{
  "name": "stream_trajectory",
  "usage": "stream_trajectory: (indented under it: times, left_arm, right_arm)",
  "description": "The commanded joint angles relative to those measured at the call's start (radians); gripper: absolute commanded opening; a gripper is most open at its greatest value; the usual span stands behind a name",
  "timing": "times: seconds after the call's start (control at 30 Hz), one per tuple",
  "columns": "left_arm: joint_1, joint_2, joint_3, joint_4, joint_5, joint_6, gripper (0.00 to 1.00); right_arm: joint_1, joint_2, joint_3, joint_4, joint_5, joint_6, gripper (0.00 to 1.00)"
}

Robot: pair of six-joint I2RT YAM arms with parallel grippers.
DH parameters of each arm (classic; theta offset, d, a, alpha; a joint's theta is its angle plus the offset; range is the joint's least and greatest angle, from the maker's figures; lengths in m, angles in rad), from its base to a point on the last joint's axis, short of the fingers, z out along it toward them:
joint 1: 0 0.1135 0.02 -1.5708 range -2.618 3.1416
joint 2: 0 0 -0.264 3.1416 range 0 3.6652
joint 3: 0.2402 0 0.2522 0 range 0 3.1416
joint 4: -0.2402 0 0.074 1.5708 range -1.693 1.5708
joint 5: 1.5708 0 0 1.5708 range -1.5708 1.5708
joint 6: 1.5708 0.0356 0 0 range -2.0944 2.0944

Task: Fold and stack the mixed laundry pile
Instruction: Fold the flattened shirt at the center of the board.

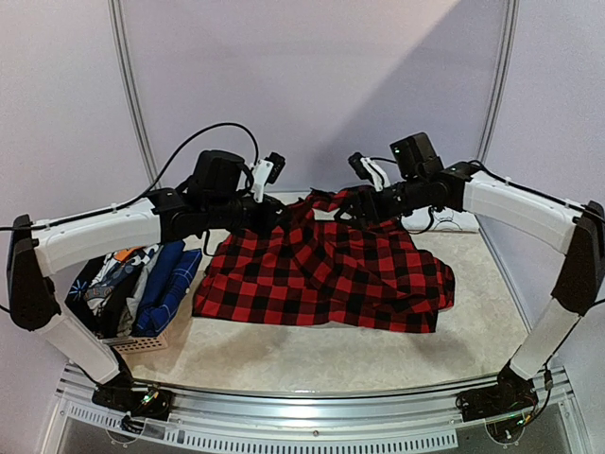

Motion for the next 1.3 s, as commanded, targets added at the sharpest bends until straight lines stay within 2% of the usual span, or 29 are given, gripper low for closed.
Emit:
stream_trajectory:
  times: [0.0, 0.27, 0.5, 0.73, 1.1, 1.27]
  left_arm:
    - [0.016, -0.052, -0.011, -0.061, -0.107, -0.057, 0.00]
    - [0.048, -0.097, -0.037, -0.138, -0.201, -0.129, 0.00]
    - [0.063, -0.091, -0.076, -0.122, -0.197, -0.152, 0.00]
    - [0.065, -0.075, -0.075, -0.116, -0.189, -0.155, 0.00]
    - [0.066, -0.056, -0.073, -0.106, -0.194, -0.161, 0.00]
    - [0.066, -0.043, -0.072, -0.100, -0.191, -0.160, 0.00]
  right_arm:
    - [0.002, -0.126, -0.122, 0.055, 0.261, 0.126, 0.88]
    - [0.003, -0.301, -0.349, 0.058, 0.421, 0.212, 0.91]
    - [0.003, -0.375, -0.475, 0.039, 0.418, 0.250, 0.91]
    - [0.002, -0.437, -0.572, 0.026, 0.442, 0.283, 0.86]
    - [0.002, -0.553, -0.697, -0.106, 0.510, 0.405, 0.82]
    - [0.002, -0.591, -0.776, -0.071, 0.427, 0.422, 0.79]
